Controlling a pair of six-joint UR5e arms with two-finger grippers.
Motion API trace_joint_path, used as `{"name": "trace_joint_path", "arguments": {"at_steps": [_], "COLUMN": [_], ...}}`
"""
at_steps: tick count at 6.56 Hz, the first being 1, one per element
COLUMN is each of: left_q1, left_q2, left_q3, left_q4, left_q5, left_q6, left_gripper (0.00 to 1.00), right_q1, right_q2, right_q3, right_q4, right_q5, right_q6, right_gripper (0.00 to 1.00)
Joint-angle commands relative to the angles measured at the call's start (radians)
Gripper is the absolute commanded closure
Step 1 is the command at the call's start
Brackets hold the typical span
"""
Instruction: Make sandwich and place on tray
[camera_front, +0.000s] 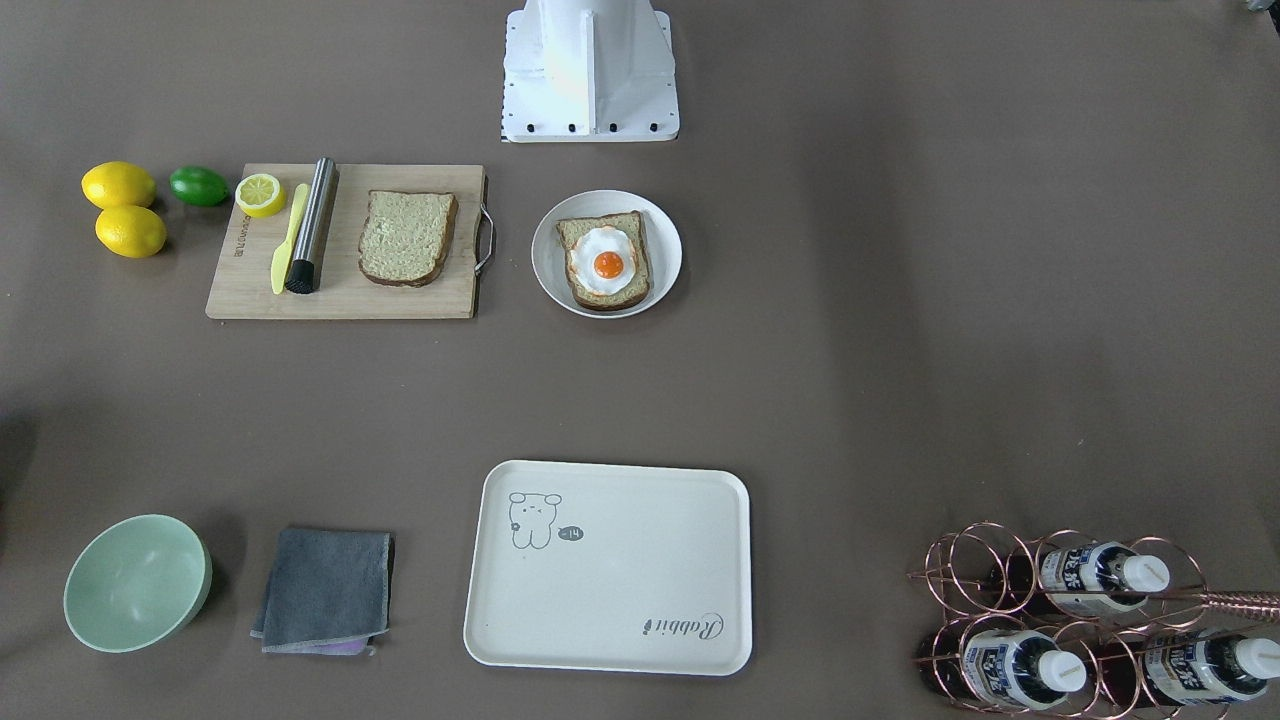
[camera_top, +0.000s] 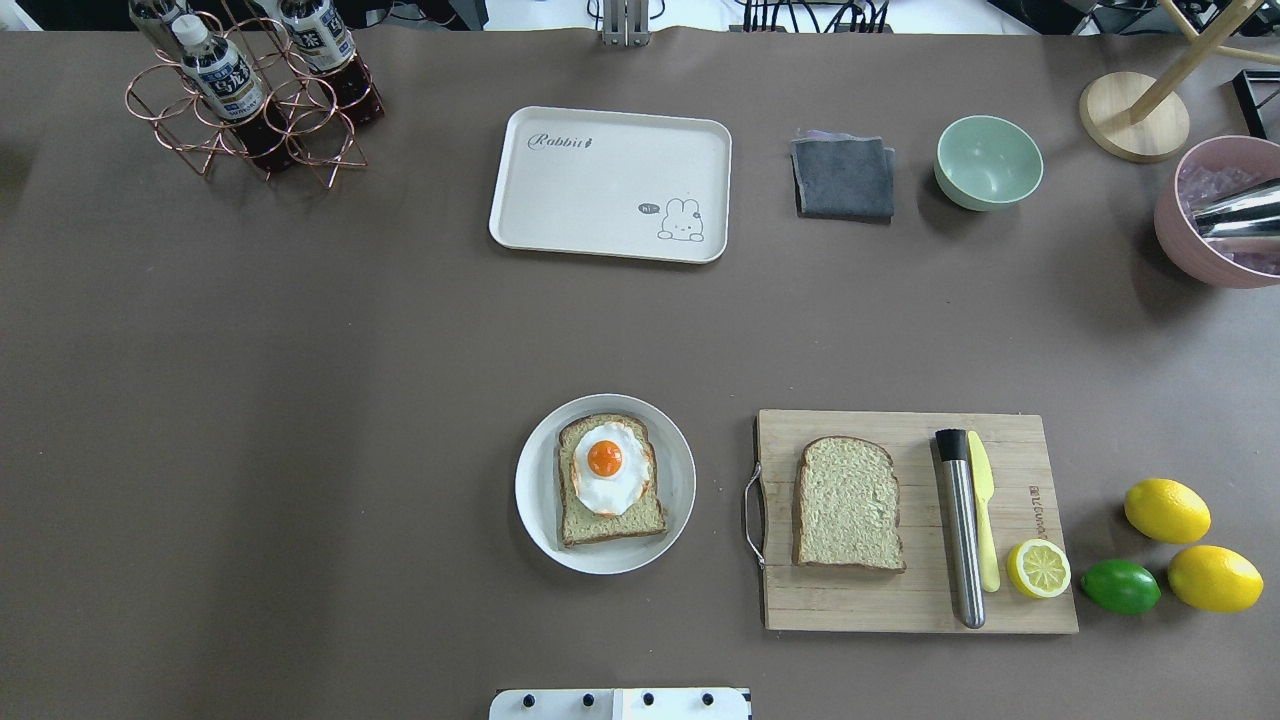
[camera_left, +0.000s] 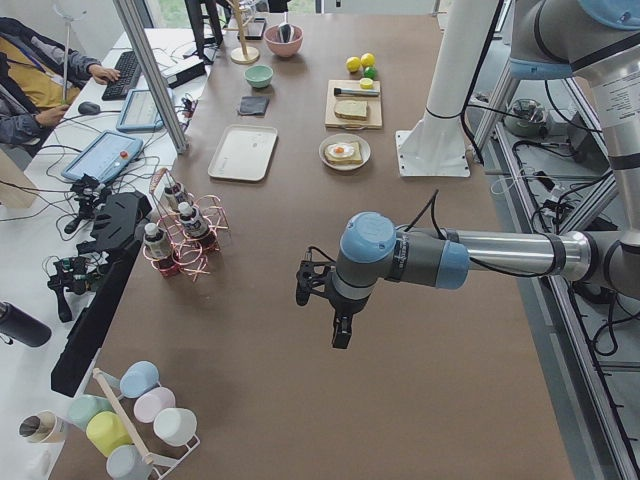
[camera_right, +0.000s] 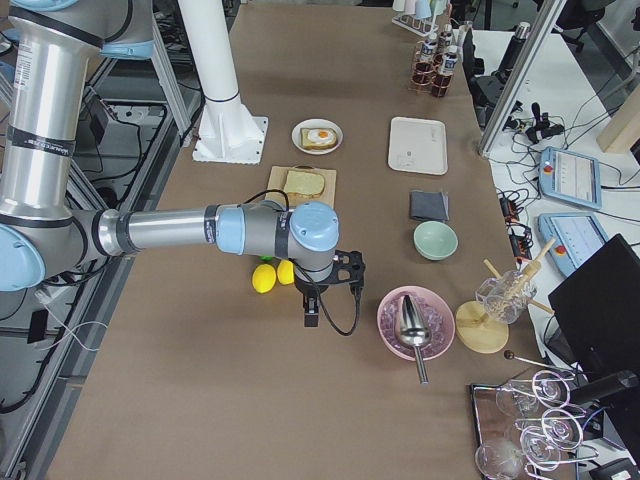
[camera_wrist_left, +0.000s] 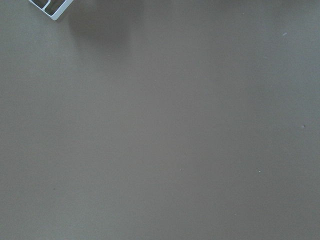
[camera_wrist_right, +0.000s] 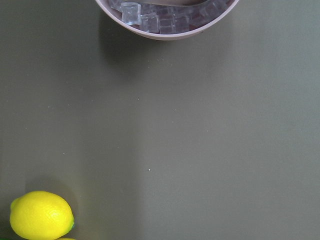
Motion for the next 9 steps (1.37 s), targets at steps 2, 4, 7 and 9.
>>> {"name": "trace_joint_path", "arguments": {"at_steps": [2, 4, 7, 9], "left_q1": [0.003, 0.003, 0.002, 0.002], "left_q2": [0.015, 0.028, 0.048, 0.05], "left_q3": [-0.001, 0.002, -0.001, -0.001], "left_q4": [-0.011, -0.036, -0.039, -0.039], "left_q5": [-0.061, -0.064, -0.061, -0.061], "left_q6": [-0.003, -0.009, -0.009, -0.007], "left_gripper": [0.02, 0.02, 0.02, 0.02], "right_q1": [-0.024, -0.054, -0.148, -0.192], "right_q2": [-0.002, -0.002, -0.008, -0.008], "right_q3": [0.006, 0.007, 0.021, 0.036], "right_q4": [0.066, 0.116, 0.213, 0.286], "right_q5": [0.079, 0.104, 0.148, 0.19], "right_q6": [0.007, 0.01, 0.166, 0.327], "right_gripper": [0.0, 0.0, 0.01, 0.01]}}
